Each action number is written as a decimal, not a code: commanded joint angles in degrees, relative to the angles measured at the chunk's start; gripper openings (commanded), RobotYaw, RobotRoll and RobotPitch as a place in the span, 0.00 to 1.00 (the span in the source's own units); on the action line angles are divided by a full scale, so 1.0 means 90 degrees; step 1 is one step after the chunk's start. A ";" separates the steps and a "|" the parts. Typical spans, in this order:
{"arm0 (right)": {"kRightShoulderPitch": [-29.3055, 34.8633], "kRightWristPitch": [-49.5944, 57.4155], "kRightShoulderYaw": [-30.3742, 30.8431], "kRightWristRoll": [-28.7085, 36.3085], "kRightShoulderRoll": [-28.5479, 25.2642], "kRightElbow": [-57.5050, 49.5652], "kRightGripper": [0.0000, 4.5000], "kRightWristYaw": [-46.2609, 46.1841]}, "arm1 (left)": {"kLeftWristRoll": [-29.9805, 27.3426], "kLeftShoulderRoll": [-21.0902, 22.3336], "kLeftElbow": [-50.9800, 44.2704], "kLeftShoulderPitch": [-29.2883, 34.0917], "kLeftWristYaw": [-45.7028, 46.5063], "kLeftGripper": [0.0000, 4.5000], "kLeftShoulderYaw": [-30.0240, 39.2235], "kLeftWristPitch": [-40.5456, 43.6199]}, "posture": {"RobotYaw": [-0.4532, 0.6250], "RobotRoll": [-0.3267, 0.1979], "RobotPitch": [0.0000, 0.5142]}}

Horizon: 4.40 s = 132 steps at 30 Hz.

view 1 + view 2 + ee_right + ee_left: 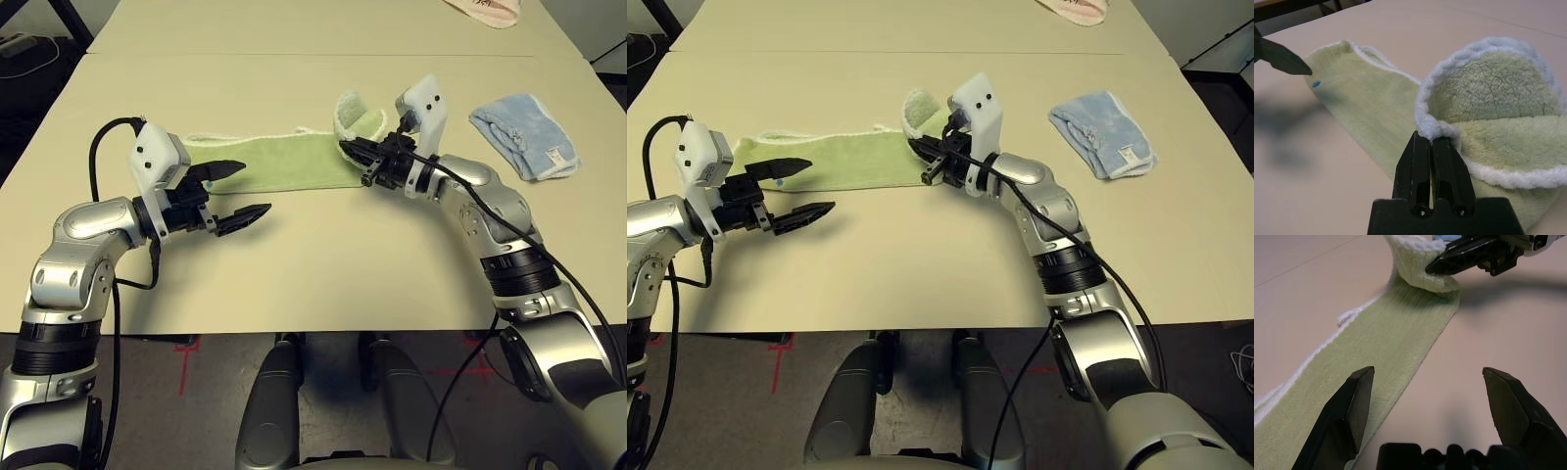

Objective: Fold the towel and set it aside.

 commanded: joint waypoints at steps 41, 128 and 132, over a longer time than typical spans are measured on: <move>-0.0423 -0.0393 0.0414 -0.0463 0.0423 0.0406 1.00 0.1440 | -0.0014 0.0039 -0.0201 0.0181 0.0104 1.00 -0.0056 0.0061 | 0.47 0.62 0.44; 0.0432 -0.4227 -0.0585 -0.0605 -0.0971 0.2201 1.00 0.3203 | -0.0561 -0.0375 -0.0184 -0.0008 0.3222 1.00 0.1697 0.2573 | 0.50 0.62 0.37; 0.0499 -0.4113 -0.0561 -0.0580 -0.0921 0.2004 1.00 0.3108 | -0.0862 -0.0567 -0.0259 -0.0133 0.3741 1.00 0.2034 0.3316 | 0.50 0.62 0.37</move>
